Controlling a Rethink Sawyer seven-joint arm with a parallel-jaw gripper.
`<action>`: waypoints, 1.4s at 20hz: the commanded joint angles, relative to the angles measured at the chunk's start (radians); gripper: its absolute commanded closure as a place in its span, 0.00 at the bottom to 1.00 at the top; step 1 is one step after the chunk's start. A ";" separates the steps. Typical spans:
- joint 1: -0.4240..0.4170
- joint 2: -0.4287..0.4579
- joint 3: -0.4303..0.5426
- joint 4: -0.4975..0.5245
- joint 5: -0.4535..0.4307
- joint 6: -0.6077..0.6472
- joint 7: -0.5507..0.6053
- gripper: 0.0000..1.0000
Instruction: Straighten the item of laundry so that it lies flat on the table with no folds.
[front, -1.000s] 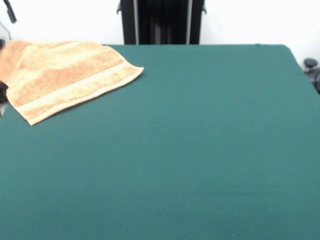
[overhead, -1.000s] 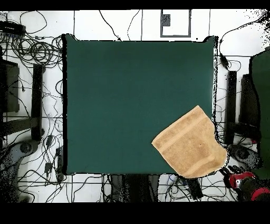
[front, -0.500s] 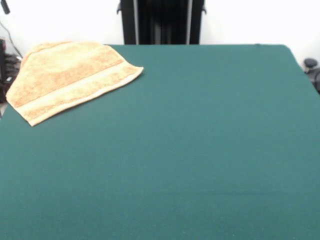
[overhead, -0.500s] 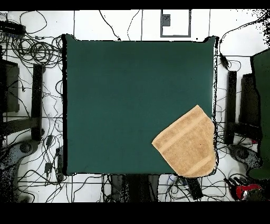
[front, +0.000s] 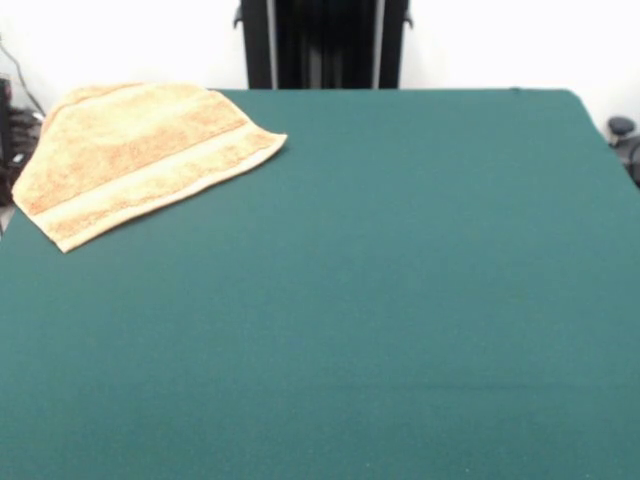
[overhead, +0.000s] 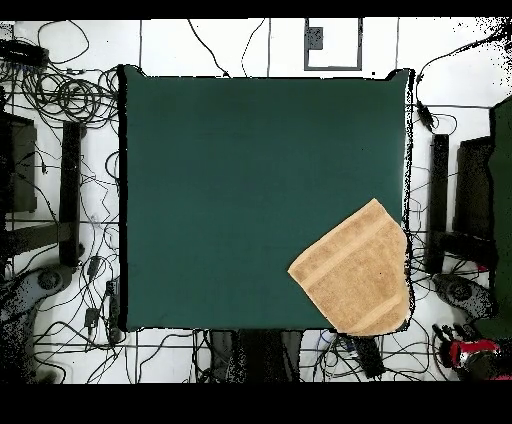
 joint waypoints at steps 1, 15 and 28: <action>0.149 0.138 -0.141 0.089 -0.079 -0.255 0.199 0.00; 0.552 0.106 -0.638 0.134 0.171 -0.698 0.533 0.00; 0.581 0.131 -0.713 0.191 0.326 -0.750 0.473 0.00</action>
